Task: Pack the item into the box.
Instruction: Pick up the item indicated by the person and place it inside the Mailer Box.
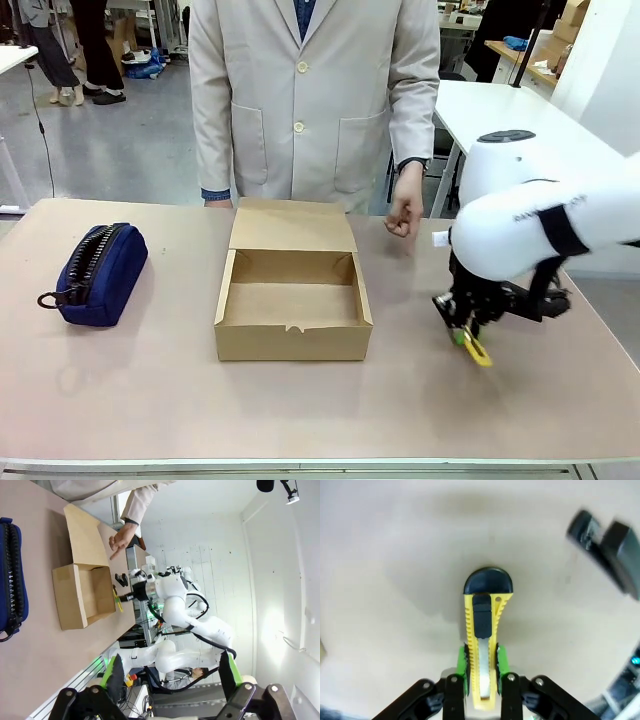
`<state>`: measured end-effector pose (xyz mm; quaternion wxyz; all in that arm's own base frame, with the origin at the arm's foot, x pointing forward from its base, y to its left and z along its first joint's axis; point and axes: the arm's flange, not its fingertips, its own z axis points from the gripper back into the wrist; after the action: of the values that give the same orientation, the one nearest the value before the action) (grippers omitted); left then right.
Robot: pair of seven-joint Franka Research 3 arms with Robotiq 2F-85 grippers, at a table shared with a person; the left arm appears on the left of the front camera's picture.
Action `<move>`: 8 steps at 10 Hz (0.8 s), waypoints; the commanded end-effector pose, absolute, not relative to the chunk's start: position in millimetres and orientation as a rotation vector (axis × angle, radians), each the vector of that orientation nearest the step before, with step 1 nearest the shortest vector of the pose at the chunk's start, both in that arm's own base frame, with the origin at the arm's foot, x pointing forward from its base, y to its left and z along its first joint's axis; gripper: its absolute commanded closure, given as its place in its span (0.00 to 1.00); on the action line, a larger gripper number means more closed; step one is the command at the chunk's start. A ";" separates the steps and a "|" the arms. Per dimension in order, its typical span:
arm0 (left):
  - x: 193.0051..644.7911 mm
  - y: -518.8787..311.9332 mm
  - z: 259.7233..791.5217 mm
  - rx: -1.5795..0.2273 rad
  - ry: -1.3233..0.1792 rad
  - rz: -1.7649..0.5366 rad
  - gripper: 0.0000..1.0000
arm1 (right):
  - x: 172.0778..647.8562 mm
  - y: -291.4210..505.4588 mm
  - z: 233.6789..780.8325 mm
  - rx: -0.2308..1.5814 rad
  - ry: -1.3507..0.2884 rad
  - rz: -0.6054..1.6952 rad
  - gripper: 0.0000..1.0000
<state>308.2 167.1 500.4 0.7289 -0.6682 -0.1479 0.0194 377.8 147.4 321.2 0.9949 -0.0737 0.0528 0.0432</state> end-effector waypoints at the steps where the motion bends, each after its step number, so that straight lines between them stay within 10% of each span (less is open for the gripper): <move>1: 306.1 167.8 500.2 -1.479 -0.333 0.017 0.00 | 325.3 140.8 348.6 -0.132 -0.010 0.414 0.90; 5: 306.1 167.8 500.2 -1.479 -0.333 0.017 0.00 | 316.2 123.6 358.4 0.245 -0.056 1.226 0.90; 6: 306.1 167.8 500.2 -1.479 -0.333 0.017 0.00 | 344.8 167.2 381.4 -0.101 -0.080 0.695 0.90; 8: 306.1 167.8 500.2 -1.479 -0.333 0.017 0.00 | 344.8 167.2 381.4 -0.101 -0.080 0.695 0.90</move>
<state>308.1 167.2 500.2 0.7287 -0.6685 -0.1478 0.0193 348.5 163.5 383.2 0.9282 -0.0292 -0.0467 0.3680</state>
